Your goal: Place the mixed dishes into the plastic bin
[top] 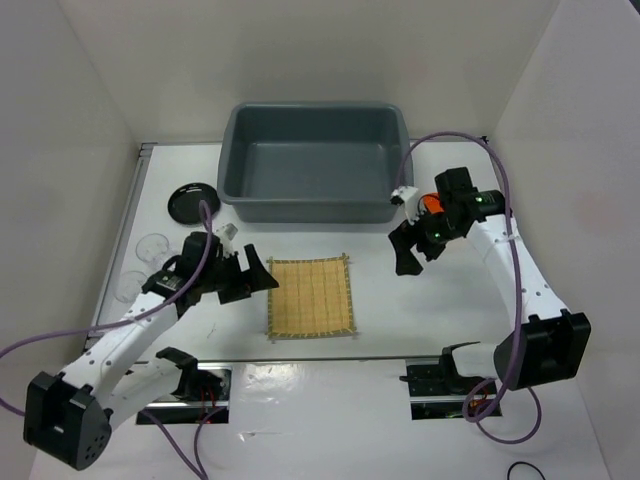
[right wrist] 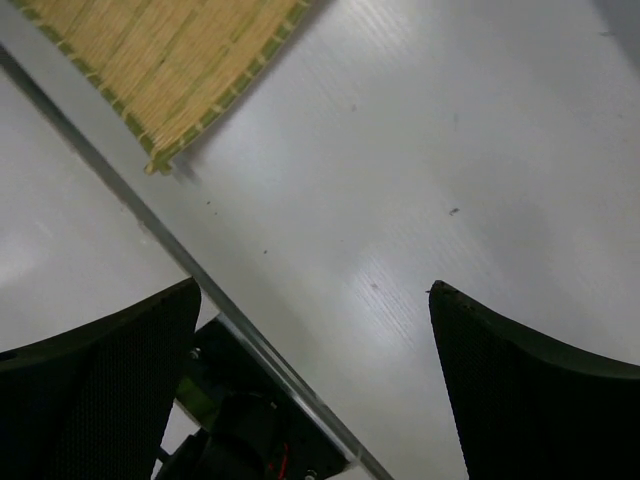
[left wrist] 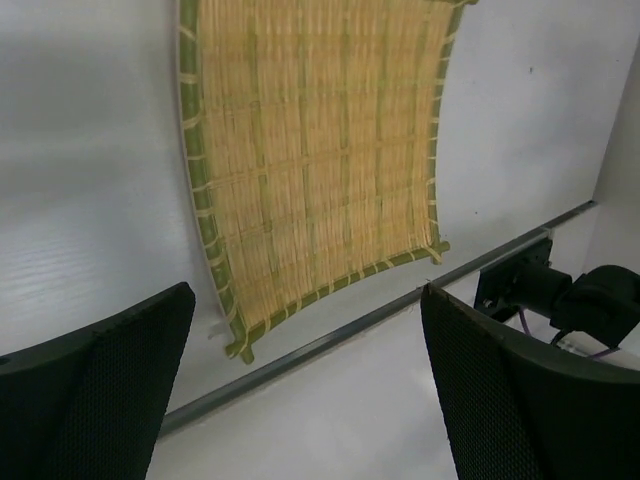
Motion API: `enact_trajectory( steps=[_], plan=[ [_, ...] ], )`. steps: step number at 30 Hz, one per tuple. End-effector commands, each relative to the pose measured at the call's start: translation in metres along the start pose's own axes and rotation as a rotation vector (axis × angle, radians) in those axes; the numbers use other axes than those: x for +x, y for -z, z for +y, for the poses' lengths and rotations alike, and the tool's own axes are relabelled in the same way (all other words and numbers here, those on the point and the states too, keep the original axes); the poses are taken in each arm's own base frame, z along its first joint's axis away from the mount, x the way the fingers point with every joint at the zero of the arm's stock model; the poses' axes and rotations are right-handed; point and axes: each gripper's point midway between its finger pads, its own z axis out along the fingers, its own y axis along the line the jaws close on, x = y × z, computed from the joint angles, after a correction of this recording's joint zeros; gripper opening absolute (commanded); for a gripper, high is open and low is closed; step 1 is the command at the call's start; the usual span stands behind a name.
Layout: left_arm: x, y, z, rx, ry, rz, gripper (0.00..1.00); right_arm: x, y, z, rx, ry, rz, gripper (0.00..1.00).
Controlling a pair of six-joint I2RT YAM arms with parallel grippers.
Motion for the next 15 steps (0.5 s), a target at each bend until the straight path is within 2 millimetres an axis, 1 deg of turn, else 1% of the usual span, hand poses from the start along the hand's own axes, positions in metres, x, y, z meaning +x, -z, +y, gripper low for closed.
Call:
enact_trajectory(
  steps=[1,2,3,4,5,6,7,8,9,10,11,12,13,14,15],
  plan=[
    [0.004,-0.027,-0.014,0.132,0.059,0.010,1.00,0.002,0.001,0.040,-0.145,0.142,0.012,0.99],
    [0.009,-0.033,-0.010,0.119,0.062,0.033,1.00,0.001,0.001,0.041,-0.156,0.159,0.004,0.87],
    [0.010,-0.036,-0.006,0.102,0.059,0.038,1.00,0.002,-0.002,0.045,-0.179,0.168,0.017,0.72],
    [0.010,-0.039,-0.003,0.097,0.038,0.043,1.00,0.003,-0.005,0.046,-0.190,0.169,0.028,0.64],
    [0.012,-0.043,0.001,0.078,0.033,0.050,1.00,0.003,-0.008,0.045,-0.196,0.162,0.040,0.63],
    [0.017,-0.051,0.010,0.048,0.039,0.084,1.00,0.003,-0.013,0.043,-0.203,0.154,0.051,0.77],
    [0.015,-0.054,0.013,0.031,0.024,0.085,1.00,0.004,-0.015,0.042,-0.207,0.141,0.059,0.84],
    [0.019,-0.061,0.021,-0.002,0.039,0.109,1.00,0.001,-0.017,0.044,-0.208,0.159,0.051,0.90],
    [0.018,-0.063,0.023,-0.014,0.029,0.109,1.00,-0.001,-0.021,0.044,-0.213,0.156,0.055,0.95],
    [0.019,-0.065,0.026,-0.022,0.033,0.119,1.00,-0.008,-0.020,0.041,-0.198,0.172,0.030,0.98],
    [0.018,-0.067,0.026,-0.020,0.032,0.117,1.00,-0.012,-0.025,0.045,-0.216,0.158,0.025,0.98],
    [0.022,-0.073,0.031,-0.030,0.038,0.129,1.00,-0.016,-0.025,0.048,-0.237,0.144,0.014,0.98],
    [0.022,-0.075,0.030,-0.021,0.039,0.137,1.00,-0.017,-0.031,0.051,-0.275,0.127,0.019,0.98],
    [0.023,-0.081,0.029,-0.003,0.040,0.150,1.00,-0.021,-0.034,0.054,-0.303,0.117,0.001,0.98],
    [0.025,-0.083,0.029,0.002,0.042,0.159,1.00,-0.017,-0.039,0.053,-0.314,0.102,0.021,0.98]
  ],
)
